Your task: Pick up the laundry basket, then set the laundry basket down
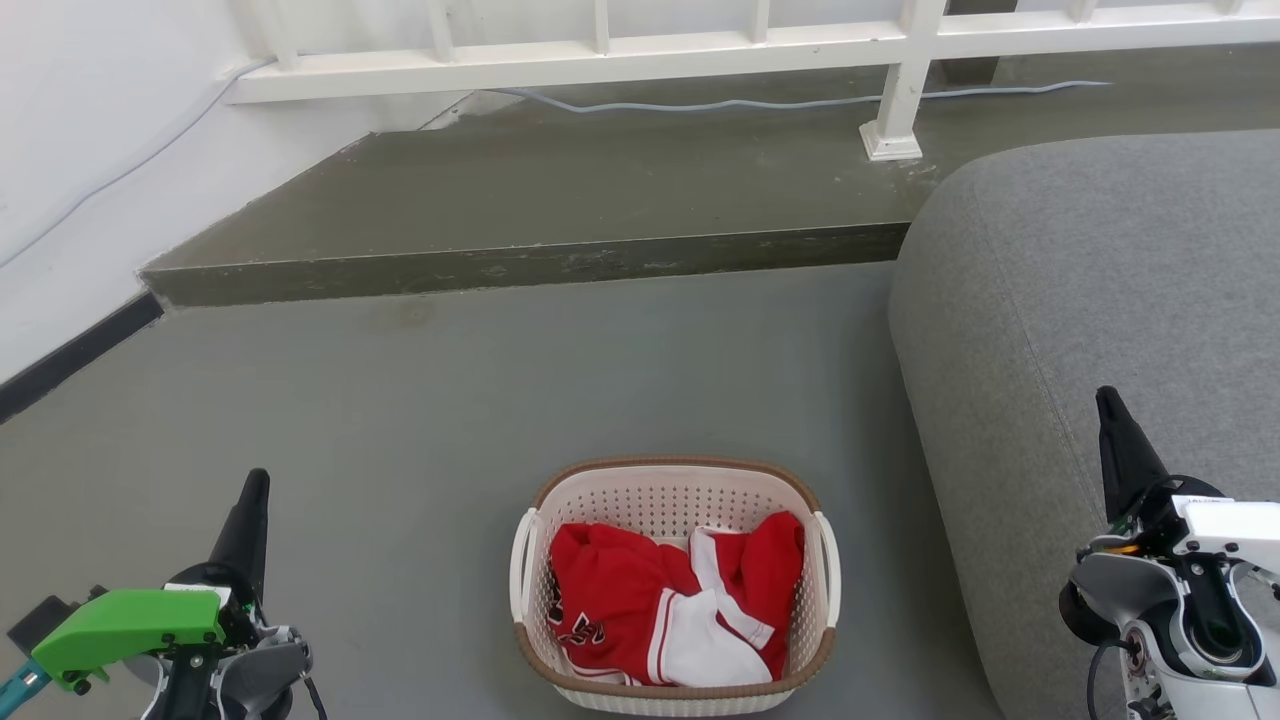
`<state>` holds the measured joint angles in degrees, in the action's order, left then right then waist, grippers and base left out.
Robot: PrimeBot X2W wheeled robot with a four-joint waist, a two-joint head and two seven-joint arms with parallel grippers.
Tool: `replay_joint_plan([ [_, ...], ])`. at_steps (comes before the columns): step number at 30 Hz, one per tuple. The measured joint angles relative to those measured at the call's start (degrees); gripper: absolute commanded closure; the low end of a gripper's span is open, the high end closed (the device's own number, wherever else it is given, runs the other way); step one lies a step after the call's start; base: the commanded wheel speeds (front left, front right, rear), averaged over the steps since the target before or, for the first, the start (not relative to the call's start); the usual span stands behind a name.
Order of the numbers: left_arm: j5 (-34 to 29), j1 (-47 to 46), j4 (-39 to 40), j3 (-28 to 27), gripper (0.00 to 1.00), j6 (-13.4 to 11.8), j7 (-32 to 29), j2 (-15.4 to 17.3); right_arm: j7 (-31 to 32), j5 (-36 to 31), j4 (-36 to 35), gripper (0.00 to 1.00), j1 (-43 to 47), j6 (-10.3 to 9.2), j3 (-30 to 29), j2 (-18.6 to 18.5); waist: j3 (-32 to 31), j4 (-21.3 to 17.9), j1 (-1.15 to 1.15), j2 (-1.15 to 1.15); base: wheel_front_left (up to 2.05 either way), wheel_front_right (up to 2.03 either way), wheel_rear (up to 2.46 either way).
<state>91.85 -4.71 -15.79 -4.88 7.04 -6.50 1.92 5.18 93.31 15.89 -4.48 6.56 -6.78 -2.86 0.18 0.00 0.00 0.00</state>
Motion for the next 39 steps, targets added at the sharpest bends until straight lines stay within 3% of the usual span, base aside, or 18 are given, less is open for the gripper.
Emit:
replay_joint_plan([
  [28, 0.0, 0.1, -0.7, 0.0, 1.0, -0.1, 0.0, -0.2, 0.4, 0.0, 0.6, 1.0, 0.2, -0.09, 0.0, 0.2, 0.0, 0.0, 0.0, 0.0, 0.0, 0.0, 0.0],
  [29, 0.0, 0.3, -1.4, 0.0, 0.0, -0.1, 0.0, -0.5, 0.4, 0.0, 1.3, 0.0, 0.6, -0.09, 0.0, 0.5, 0.0, 0.0, 0.0, 0.0, 0.0, 0.0, 0.0],
  [39, 0.0, 1.8, -2.5, 0.9, 0.0, -0.1, 0.7, -1.3, 0.2, -0.1, 2.2, 0.0, 2.6, -0.1, 0.4, 1.4, 0.1, 0.0, 0.0, 0.0, 0.0, 0.0, 0.0],
])
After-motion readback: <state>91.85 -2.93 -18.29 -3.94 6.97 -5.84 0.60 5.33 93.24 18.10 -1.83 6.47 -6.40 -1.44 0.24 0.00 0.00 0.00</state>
